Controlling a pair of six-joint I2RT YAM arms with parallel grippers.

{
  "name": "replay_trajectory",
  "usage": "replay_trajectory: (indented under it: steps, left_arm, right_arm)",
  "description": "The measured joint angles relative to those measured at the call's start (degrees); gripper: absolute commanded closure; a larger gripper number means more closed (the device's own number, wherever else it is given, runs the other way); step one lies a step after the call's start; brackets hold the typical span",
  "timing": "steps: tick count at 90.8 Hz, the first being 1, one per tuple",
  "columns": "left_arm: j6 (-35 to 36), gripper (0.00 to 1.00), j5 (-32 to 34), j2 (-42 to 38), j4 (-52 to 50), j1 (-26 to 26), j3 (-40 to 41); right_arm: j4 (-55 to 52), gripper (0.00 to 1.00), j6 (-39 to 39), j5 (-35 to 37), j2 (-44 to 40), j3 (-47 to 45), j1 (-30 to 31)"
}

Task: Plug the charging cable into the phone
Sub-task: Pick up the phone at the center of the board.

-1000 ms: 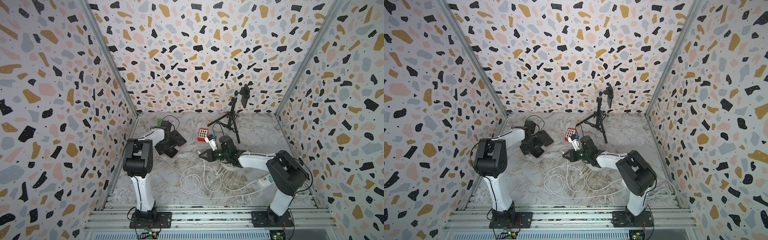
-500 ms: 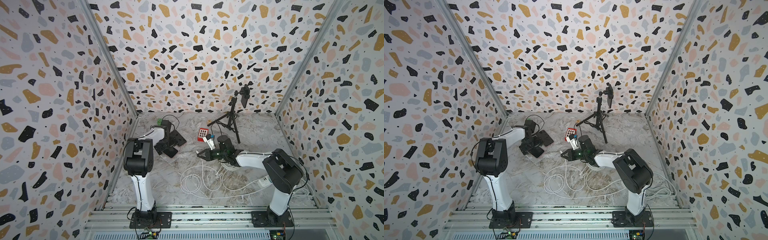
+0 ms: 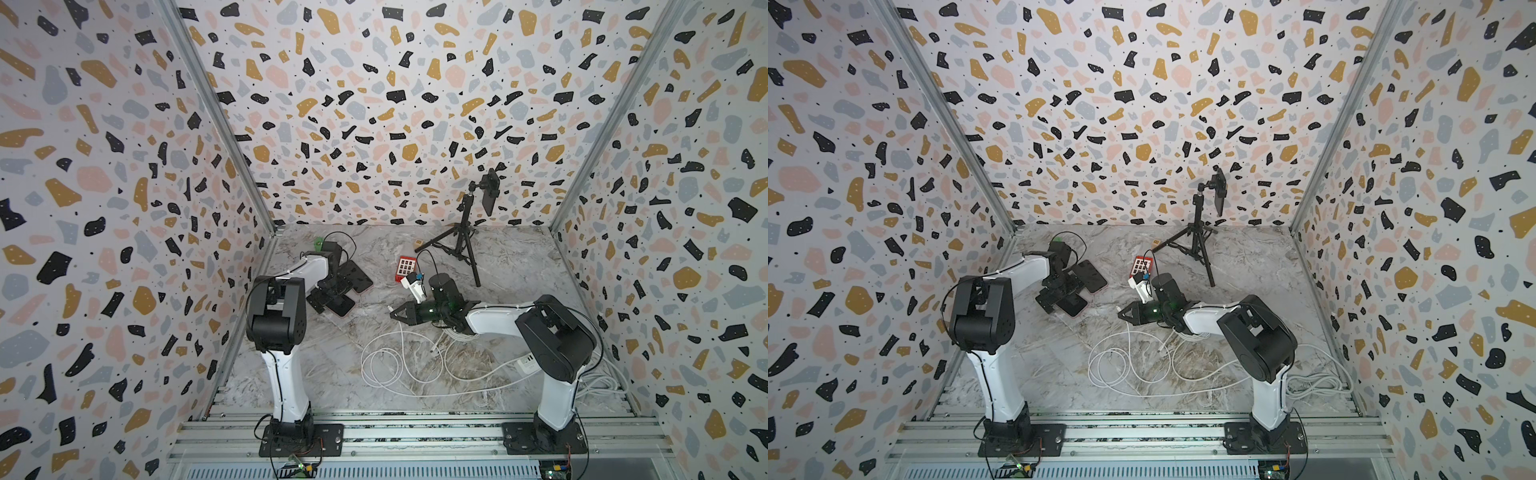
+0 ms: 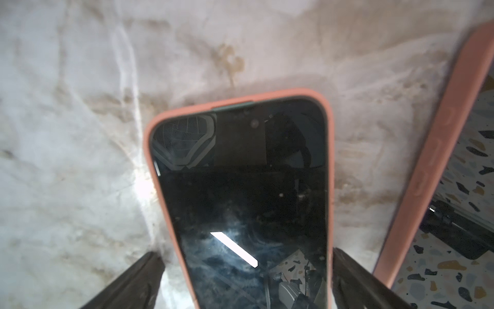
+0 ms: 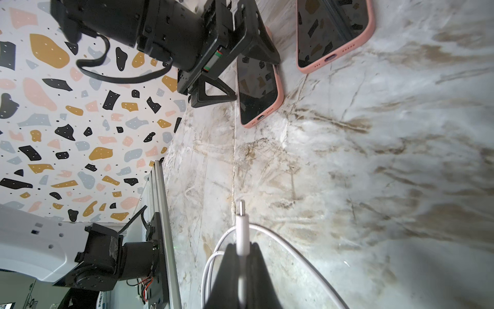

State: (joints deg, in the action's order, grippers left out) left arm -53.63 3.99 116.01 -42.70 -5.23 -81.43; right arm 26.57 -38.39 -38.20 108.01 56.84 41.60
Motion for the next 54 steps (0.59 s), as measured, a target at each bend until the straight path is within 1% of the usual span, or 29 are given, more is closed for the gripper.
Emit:
replay_trajectory:
  steps: [7, 9, 14, 20, 39, 54]
  left_arm:
    - [-0.94, 0.01, -0.55, 0.02, -0.37, 0.37, -0.17]
    - [-1.16, 0.04, -0.7, 0.02, -0.5, 0.46, -0.2]
    - [-1.73, 0.14, -0.68, 0.13, -0.9, 0.63, -0.35]
    - [-2.19, 0.19, -0.22, 0.26, -1.7, 0.68, -0.35]
    - [-2.51, 0.22, 0.02, 0.85, -3.08, 0.7, -1.4]
    - [-1.86, 0.22, -0.46, 0.9, -3.26, 1.07, -1.46]
  right_arm:
    - [-0.02, 1.0, -0.2, -0.09, 0.2, 0.44, 0.22]
    - [0.02, 1.0, -0.2, -0.13, 0.26, 0.63, 0.28]
    - [0.04, 1.0, -0.24, -0.15, 0.28, 1.07, 0.39]
    - [0.07, 1.0, -0.24, -0.15, 0.28, 1.53, 0.5]
    - [0.04, 1.0, -0.39, -0.17, 0.28, 1.64, 0.81]
    - [-0.35, 1.0, -0.39, -0.13, 0.46, 2.21, 1.14]
